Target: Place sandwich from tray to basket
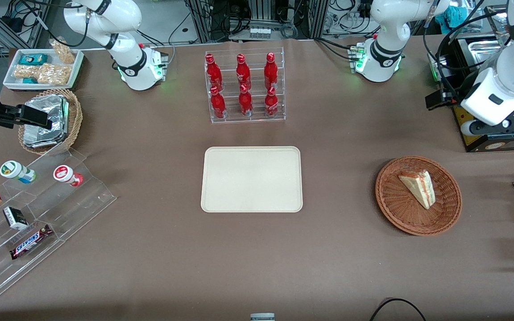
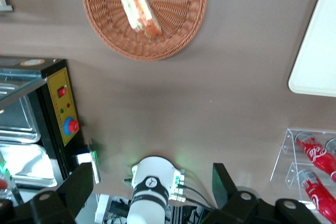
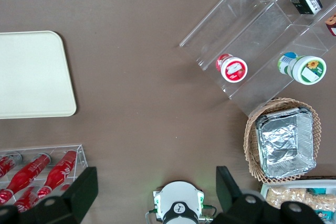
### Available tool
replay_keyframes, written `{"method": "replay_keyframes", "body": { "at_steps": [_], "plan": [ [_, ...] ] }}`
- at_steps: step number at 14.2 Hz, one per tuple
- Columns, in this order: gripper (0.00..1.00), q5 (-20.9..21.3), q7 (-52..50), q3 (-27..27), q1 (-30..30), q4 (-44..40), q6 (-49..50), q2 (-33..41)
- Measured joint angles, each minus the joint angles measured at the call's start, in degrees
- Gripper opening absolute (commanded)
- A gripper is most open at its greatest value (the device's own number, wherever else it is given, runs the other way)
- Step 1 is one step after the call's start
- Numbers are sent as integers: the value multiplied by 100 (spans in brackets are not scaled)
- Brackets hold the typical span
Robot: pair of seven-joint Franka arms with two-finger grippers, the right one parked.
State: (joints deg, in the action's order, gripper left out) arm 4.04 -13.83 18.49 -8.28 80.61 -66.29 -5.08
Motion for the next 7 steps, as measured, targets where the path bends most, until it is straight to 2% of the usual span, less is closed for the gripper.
{"method": "replay_keyframes", "body": {
  "at_steps": [3, 7],
  "plan": [
    [100, 245, 4, -27, -34, 4, -1, -9],
    [100, 307, 355, -55, -109, 8, -140, -82]
  ]
}}
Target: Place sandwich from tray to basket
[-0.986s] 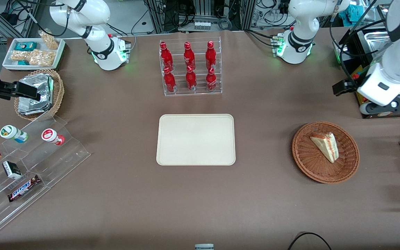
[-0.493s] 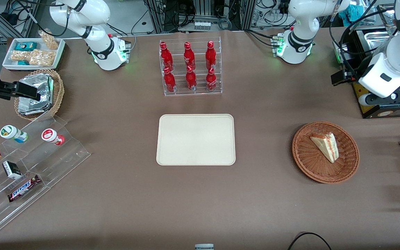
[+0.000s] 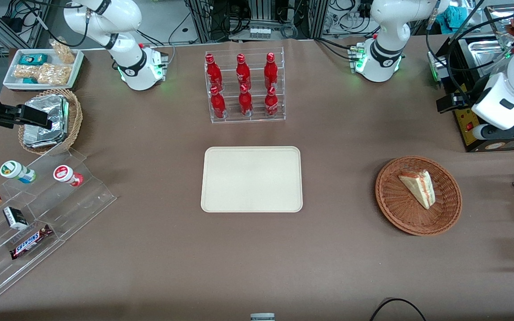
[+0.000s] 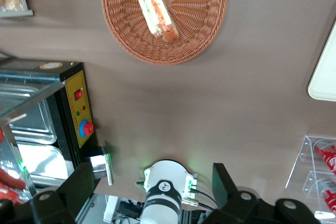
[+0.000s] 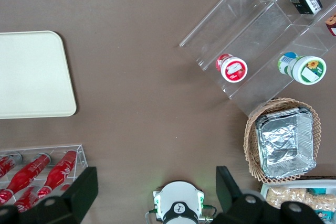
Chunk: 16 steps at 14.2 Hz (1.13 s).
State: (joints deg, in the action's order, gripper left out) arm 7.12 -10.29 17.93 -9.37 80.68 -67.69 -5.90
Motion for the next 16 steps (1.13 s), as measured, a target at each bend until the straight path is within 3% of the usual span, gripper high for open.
{"method": "replay_keyframes", "body": {
  "at_steps": [16],
  "plan": [
    [100, -130, 74, 0, -50, 0, -568, -171]
  ]
}}
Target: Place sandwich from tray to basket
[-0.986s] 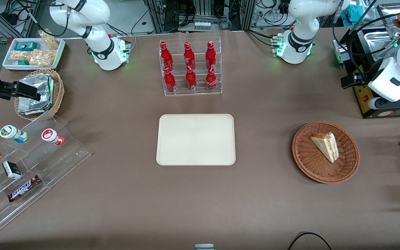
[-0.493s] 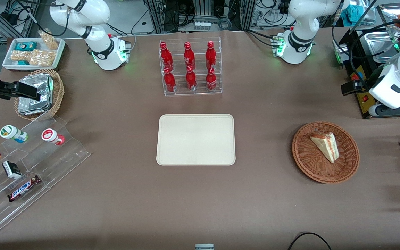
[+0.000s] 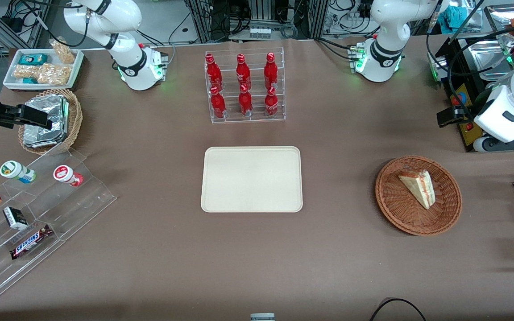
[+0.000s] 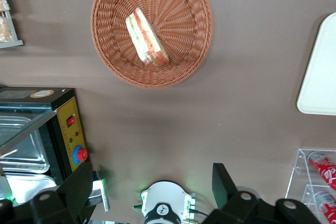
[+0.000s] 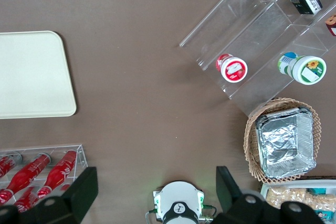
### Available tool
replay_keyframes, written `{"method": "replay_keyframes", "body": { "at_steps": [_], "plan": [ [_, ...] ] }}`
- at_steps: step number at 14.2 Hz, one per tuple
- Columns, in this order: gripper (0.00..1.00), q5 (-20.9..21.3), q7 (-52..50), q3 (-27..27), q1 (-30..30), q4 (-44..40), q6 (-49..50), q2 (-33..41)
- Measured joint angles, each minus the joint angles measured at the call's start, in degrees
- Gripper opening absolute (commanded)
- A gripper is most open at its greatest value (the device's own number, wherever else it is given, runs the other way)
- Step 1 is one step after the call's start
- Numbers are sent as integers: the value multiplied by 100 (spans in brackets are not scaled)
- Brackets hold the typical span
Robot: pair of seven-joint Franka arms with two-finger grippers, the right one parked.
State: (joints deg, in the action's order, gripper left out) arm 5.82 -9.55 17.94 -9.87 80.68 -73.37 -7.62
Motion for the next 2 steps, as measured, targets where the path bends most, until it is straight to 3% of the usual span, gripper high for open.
{"method": "replay_keyframes", "body": {
  "at_steps": [2],
  "plan": [
    [100, -25, -216, 0, -1, 0, -29, 0]
  ]
}}
